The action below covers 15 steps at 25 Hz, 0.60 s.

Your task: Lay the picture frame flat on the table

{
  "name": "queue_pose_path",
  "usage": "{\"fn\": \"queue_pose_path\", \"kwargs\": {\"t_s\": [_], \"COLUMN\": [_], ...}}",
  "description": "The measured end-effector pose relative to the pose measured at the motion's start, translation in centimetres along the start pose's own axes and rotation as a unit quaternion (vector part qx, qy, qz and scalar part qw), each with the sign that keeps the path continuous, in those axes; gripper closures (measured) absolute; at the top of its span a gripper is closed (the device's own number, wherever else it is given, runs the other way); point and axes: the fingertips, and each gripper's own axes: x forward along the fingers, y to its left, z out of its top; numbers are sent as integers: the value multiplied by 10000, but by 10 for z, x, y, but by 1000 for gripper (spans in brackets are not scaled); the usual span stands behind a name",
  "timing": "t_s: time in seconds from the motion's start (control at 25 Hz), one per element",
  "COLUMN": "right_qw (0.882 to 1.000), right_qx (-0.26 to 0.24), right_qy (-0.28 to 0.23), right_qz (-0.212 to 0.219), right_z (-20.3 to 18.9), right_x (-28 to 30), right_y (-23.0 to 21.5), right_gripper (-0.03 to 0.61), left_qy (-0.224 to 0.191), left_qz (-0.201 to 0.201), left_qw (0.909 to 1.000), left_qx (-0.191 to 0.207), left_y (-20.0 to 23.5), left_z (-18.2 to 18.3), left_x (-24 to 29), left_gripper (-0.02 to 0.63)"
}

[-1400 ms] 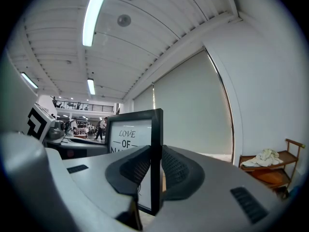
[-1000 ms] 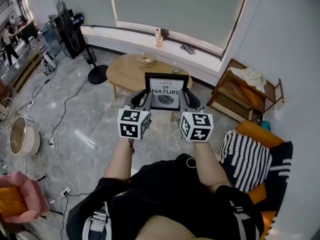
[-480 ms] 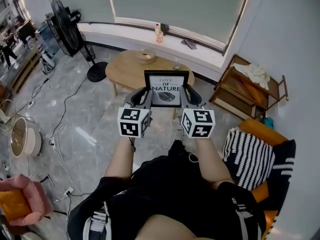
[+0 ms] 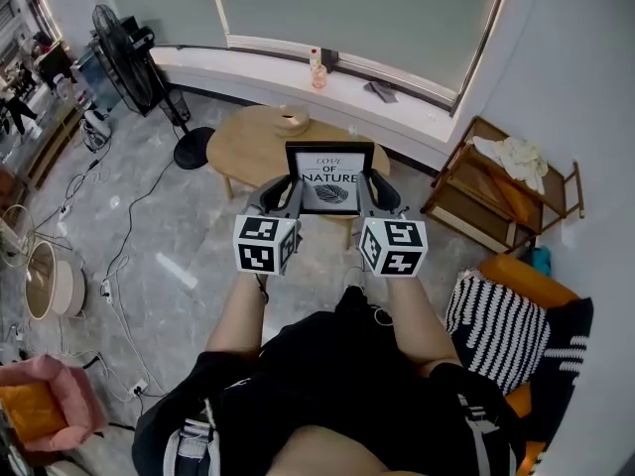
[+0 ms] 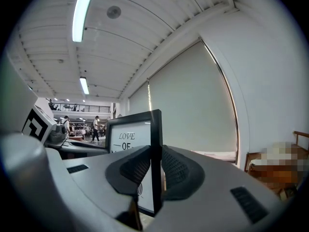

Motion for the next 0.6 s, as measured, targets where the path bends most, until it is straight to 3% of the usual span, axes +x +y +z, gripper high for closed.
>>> {"fn": "queue_pose_path", "kwargs": {"t_s": [0.6], "right_qw": [9996], "right_qx": [224], "right_qy": [139], "right_qz": [63], "right_z": [42], "right_x": [206], "right_y": [-198], "right_gripper": [492], "left_qy": [245], "left_qz": [82], "left_qw": [9996], "left_qx": [57], "left_y": [19], "left_z": [74], "left_x": [277], "left_gripper": [532]}}
